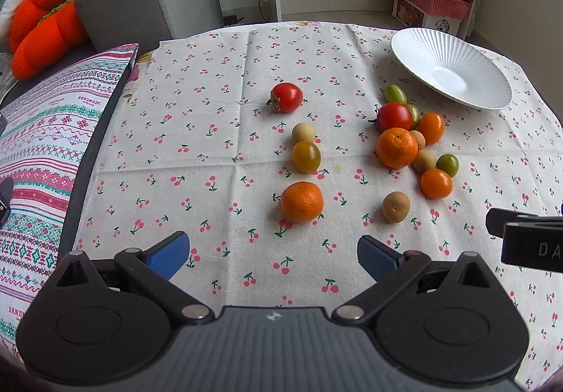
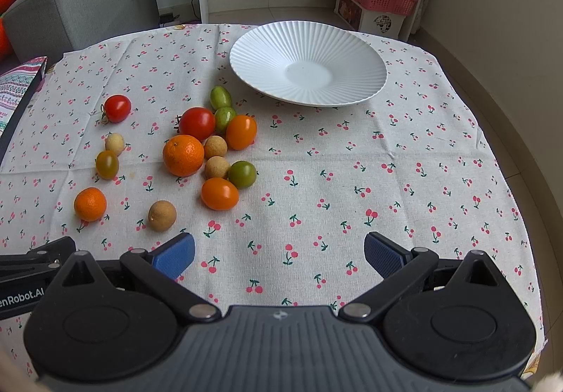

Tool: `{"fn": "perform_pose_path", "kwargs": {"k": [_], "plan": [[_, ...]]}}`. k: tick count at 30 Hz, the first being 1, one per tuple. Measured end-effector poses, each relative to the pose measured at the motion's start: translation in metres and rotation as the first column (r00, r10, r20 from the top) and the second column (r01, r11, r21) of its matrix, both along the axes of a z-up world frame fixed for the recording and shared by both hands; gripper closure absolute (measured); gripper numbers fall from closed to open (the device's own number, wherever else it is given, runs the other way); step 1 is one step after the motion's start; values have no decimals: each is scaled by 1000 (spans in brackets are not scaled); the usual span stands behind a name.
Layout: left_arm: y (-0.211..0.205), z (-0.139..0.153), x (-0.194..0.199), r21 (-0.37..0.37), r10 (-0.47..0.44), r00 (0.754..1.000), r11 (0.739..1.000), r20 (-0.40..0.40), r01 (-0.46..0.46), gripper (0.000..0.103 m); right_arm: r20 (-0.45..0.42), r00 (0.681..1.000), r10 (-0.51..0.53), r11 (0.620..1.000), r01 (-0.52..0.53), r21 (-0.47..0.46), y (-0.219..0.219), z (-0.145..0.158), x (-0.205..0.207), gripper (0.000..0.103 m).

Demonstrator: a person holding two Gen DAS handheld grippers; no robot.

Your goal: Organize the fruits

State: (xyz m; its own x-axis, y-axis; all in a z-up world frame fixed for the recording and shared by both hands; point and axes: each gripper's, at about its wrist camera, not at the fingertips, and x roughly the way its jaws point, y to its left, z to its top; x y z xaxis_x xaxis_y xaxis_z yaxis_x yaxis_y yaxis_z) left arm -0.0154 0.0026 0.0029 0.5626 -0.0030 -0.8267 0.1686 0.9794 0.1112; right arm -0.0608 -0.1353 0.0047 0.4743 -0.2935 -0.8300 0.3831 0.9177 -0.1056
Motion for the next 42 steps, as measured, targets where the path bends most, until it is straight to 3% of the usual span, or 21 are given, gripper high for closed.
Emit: {"fn": "perform_pose_path", "kwargs": {"k": [42], "plan": [[-2, -3, -3, -5, -1, 1000, 1000, -4, 1, 7, 0, 1000, -1, 1000, 1, 1, -1, 0, 1, 0]]}}
